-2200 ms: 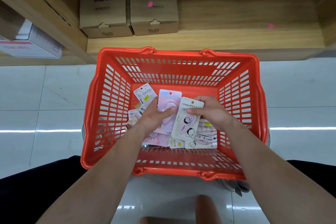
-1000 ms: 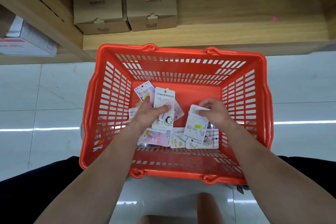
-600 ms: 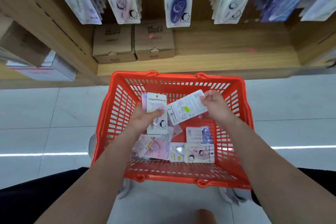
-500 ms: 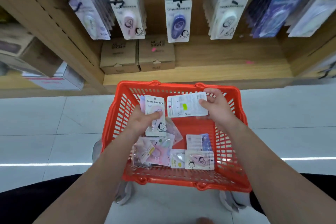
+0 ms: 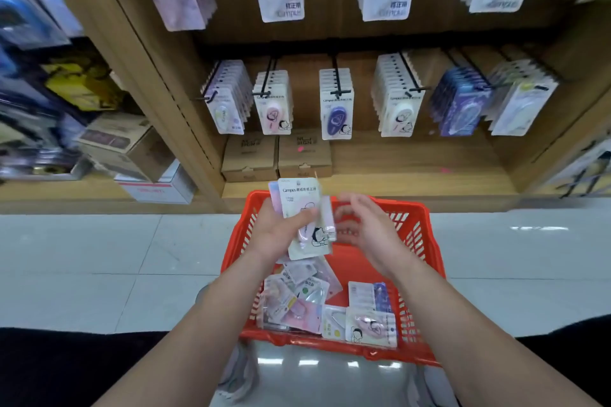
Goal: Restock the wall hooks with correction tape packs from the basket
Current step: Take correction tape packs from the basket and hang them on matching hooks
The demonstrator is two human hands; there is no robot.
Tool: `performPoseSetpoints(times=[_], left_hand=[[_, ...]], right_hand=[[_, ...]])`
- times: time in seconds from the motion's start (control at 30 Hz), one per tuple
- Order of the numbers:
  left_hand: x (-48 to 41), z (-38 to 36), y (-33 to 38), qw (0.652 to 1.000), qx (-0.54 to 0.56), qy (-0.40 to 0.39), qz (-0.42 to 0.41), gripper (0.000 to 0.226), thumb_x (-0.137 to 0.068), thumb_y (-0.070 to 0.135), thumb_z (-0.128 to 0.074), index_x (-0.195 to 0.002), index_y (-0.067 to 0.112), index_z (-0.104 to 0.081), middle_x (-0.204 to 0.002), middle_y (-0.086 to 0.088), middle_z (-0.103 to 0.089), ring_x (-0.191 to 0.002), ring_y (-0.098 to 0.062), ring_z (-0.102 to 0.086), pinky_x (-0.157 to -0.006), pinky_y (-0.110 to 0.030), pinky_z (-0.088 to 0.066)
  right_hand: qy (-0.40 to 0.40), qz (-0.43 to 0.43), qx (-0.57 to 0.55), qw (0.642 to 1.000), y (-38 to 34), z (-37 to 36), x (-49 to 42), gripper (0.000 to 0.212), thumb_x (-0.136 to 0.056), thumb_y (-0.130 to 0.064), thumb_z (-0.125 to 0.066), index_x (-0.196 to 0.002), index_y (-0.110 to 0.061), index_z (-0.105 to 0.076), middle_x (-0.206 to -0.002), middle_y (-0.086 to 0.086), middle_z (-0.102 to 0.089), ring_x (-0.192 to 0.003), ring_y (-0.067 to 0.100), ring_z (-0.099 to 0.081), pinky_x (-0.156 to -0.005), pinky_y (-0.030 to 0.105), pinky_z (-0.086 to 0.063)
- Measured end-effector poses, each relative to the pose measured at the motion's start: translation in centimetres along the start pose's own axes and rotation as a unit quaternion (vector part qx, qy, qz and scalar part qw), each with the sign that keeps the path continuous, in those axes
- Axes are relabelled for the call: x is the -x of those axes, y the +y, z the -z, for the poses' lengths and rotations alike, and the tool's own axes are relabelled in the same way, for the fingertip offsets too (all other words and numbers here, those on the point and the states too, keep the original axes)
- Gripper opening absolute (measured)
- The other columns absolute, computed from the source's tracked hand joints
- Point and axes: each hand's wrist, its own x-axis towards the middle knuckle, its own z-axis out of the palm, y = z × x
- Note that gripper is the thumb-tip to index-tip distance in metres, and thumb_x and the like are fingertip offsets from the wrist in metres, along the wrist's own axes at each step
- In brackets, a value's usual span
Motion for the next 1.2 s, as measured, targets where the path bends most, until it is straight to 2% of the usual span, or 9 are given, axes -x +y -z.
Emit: performPoseSetpoints(times=[0.1,0.27,0.47,0.6,0.73,0.87,0.93,1.03,1.2], left_hand=[[1.1,0.2,1.2,1.0,-0.006,-0.009,-0.017,0.017,-0.092,0.013,-0.075,-0.109,0.015,-0.074,-0.097,-0.003,-0.08,-0.086,-0.016,-0.077,-0.067,-0.025,-0.058],[2.5,0.9,4.1,0.999,0.028,-0.034,-0.019,0.019,-0.094,0.025,-0.073,-0.113,0.019,-0.074,-0.102,-0.005,-0.08,-0.094,-0.025,-0.077,-0.077,-0.039,-0.063],[4.4,2.3,8.4,0.997,0.055,-0.049,-0.032,0.029,-0.092,0.028,-0.075,-0.12,0.02,-0.069,-0.107,-0.006,-0.079,-0.097,-0.03,-0.077,-0.085,-0.054,-0.061],[5.1,2.0,10.3,0.996,0.04,-0.036,-0.066,0.032,-0.088,0.015,-0.079,-0.117,0.018,-0.066,-0.101,-0.003,-0.08,-0.089,-0.023,-0.078,-0.071,-0.038,-0.064],[4.5,1.3,10.7,0.997,0.021,-0.002,-0.074,0.033,-0.086,0.016,-0.082,-0.115,0.019,-0.067,-0.101,-0.001,-0.08,-0.087,-0.02,-0.078,-0.073,-0.04,-0.064],[3.1,0.6,10.0,0.997,0.041,-0.004,-0.061,0.03,-0.088,0.015,-0.08,-0.115,0.017,-0.067,-0.096,0.001,-0.08,-0.083,-0.019,-0.079,-0.061,-0.032,-0.062],[1.9,0.1,10.3,0.996,0.056,0.017,-0.06,0.035,-0.084,0.019,-0.084,-0.115,0.018,-0.067,-0.097,0.002,-0.08,-0.084,-0.02,-0.079,-0.069,-0.04,-0.064],[0.0,-0.2,11.9,0.994,0.07,0.032,-0.073,0.044,-0.078,0.023,-0.089,-0.116,0.021,-0.067,-0.1,0.003,-0.08,-0.089,-0.02,-0.078,-0.084,-0.05,-0.062],[-1.8,-0.6,14.1,0.994,0.053,0.014,-0.097,0.042,-0.078,0.029,-0.088,-0.114,0.027,-0.067,-0.098,0.008,-0.079,-0.088,-0.017,-0.078,-0.078,-0.046,-0.062]], right_hand=[[-0.035,0.014,0.036,0.999,-0.9,-0.6,0.7,0.019,-0.104,-0.016,-0.056,-0.118,-0.012,-0.068,-0.094,0.006,-0.074,-0.081,0.019,-0.071,-0.067,0.032,-0.057],[-0.084,-0.007,0.117,0.99,-3.8,-0.9,1.8,0.035,-0.1,-0.043,-0.061,-0.121,-0.018,-0.073,-0.114,0.004,-0.077,-0.114,0.024,-0.07,-0.099,0.042,-0.05],[-0.059,0.021,0.09,0.994,-8.5,-1.2,3.3,0.036,-0.093,-0.029,-0.074,-0.119,-0.008,-0.06,-0.103,0.008,-0.078,-0.094,0.027,-0.076,-0.087,0.049,-0.061],[-0.051,0.103,0.138,0.984,-11.2,-1.6,4.9,0.027,-0.09,-0.02,-0.078,-0.113,-0.017,-0.064,-0.104,0.001,-0.079,-0.096,0.019,-0.077,-0.086,0.041,-0.062],[-0.038,0.141,0.177,0.973,-11.2,-1.7,5.8,0.015,-0.097,-0.025,-0.07,-0.112,-0.025,-0.069,-0.107,-0.006,-0.079,-0.101,0.014,-0.075,-0.094,0.042,-0.059],[-0.062,0.08,0.179,0.979,-10.4,-1.0,5.4,0.029,-0.098,-0.012,-0.065,-0.119,-0.031,-0.059,-0.114,-0.008,-0.075,-0.108,0.01,-0.07,-0.101,0.039,-0.054],[-0.041,0.094,0.175,0.979,-10.8,-0.9,4.5,0.036,-0.093,-0.006,-0.069,-0.121,-0.026,-0.058,-0.114,-0.003,-0.075,-0.107,0.014,-0.072,-0.101,0.044,-0.055],[0.022,0.136,0.096,0.986,-11.9,-0.7,2.9,0.035,-0.09,-0.006,-0.075,-0.121,-0.013,-0.059,-0.107,0.007,-0.078,-0.1,0.026,-0.076,-0.096,0.055,-0.057],[0.076,0.167,0.061,0.981,-13.3,-0.6,1.5,0.021,-0.096,-0.024,-0.071,-0.116,-0.019,-0.068,-0.104,0.004,-0.079,-0.098,0.026,-0.076,-0.09,0.05,-0.059]])
